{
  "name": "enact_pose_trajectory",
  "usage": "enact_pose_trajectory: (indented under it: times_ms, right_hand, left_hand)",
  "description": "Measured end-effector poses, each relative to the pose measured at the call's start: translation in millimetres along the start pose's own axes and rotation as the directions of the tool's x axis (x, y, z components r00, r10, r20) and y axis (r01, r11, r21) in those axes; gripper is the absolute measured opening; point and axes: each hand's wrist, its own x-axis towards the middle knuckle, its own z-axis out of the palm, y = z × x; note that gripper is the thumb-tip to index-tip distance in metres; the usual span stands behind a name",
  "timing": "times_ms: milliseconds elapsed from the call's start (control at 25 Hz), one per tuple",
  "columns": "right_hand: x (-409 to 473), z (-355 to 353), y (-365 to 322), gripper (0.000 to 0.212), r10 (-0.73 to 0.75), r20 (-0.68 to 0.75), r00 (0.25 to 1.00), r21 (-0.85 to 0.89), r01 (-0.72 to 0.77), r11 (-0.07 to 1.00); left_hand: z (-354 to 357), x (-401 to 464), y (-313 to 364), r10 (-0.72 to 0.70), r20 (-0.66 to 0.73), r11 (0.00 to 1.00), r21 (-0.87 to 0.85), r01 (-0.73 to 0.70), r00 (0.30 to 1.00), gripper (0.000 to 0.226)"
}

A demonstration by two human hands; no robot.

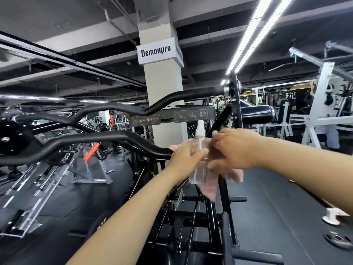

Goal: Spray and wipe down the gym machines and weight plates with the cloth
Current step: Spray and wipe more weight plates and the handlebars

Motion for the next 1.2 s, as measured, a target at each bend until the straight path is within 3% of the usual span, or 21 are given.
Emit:
enact_pose_trajectory:
  times_ms: [120,240,400,560,720,800,880,960,1080,1160,1200]
  right_hand:
    - [25.7,4.3,-8.3,0.069,-0.016,0.075,0.997,0.08,0.01,0.997]
    - [47.2,10.5,-11.6,0.081,0.077,0.181,0.981,0.088,-0.094,0.992]
    - [73.2,13.6,-8.6,0.077,0.067,0.239,0.969,0.289,-0.136,0.948]
    - [69.4,22.4,-8.9,0.071,0.086,0.098,0.991,0.273,-0.11,0.956]
    - [65.3,28.2,-16.3,0.057,0.174,-0.011,0.985,0.259,-0.165,0.952]
    - [68.0,24.6,-12.5,0.05,0.302,-0.05,0.952,0.4,-0.258,0.88]
    - [74.7,21.8,-5.7,0.049,0.471,-0.077,0.879,0.573,-0.347,0.742]
    - [83.7,15.0,1.4,0.046,0.517,0.075,0.853,0.596,-0.454,0.662]
    - [92.7,9.6,1.4,0.044,0.248,0.502,0.829,0.618,-0.544,0.567]
    - [96.5,9.8,5.6,0.036,0.141,0.601,0.787,0.646,-0.582,0.494]
    - [98.5,13.7,8.6,0.034,0.129,0.617,0.776,0.628,-0.585,0.513]
  left_hand:
    - [-14.1,0.9,1.0,-0.084,-0.066,0.975,-0.209,0.068,0.994,0.039]
    - [-31.2,-1.8,-1.0,-0.137,-0.154,0.94,-0.332,0.079,0.979,0.026]
    - [-69.9,-4.0,-24.0,-0.16,-0.277,0.973,-0.204,0.105,0.947,0.029]
    - [-105.8,-1.6,-48.4,-0.178,-0.308,0.984,-0.071,0.164,0.934,0.027]
    - [-126.8,9.3,-69.7,-0.204,-0.319,0.979,-0.064,0.193,0.926,0.03]
    - [-132.7,15.4,-78.4,-0.21,-0.312,0.978,-0.064,0.2,0.926,0.031]
    - [-137.4,20.9,-81.6,-0.199,-0.306,0.98,-0.045,0.194,0.931,0.035]
    - [-144.7,25.6,-83.4,-0.177,-0.317,0.978,0.047,0.201,0.932,0.037]
    - [-160.1,35.4,-96.5,-0.17,-0.318,0.968,0.121,0.218,0.933,0.036]
    - [-167.8,37.8,-108.7,-0.216,-0.301,0.972,0.02,0.232,0.929,0.041]
    - [-169.8,37.9,-113.2,-0.236,-0.293,0.971,-0.046,0.233,0.926,0.046]
